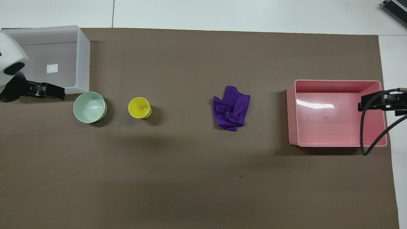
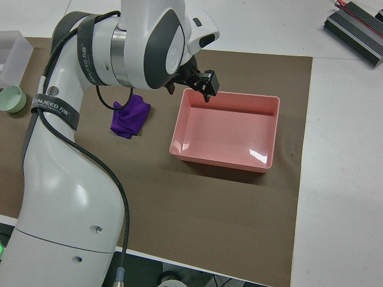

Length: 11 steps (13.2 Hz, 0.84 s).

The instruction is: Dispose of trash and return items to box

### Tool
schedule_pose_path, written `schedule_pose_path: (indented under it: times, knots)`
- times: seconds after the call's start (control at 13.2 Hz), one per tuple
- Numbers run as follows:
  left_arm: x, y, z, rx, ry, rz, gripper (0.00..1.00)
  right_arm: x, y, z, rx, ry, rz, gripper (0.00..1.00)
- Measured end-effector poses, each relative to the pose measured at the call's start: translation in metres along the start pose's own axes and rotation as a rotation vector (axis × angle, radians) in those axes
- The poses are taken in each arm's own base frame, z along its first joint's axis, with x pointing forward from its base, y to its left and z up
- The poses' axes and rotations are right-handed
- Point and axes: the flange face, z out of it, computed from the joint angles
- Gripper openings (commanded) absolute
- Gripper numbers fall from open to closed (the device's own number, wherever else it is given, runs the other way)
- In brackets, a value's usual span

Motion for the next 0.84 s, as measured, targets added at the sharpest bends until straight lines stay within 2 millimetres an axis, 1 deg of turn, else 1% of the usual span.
schedule_pose_path:
  times: [0.23, 0.53, 0.68, 0.84]
  knots:
    - [0.0, 0.0, 0.0, 0.0, 0.001, 0.0, 1.0, 0.0, -0.001, 0.0, 0.001, 0.0, -0.002, 1.0]
    - [0.0, -0.002, -0.001, 0.0, 0.002, -0.003, 1.0, -0.006, -0.014, -0.004, 0.021, -0.025, -0.022, 1.0]
    - [-0.001, -0.006, -0.001, 0.001, 0.003, -0.012, 1.0, -0.011, -0.017, -0.009, 0.025, -0.05, -0.028, 1.0]
    - [-0.001, -0.014, -0.003, 0.002, 0.008, -0.025, 1.0, -0.012, -0.017, -0.009, 0.025, -0.053, -0.028, 1.0]
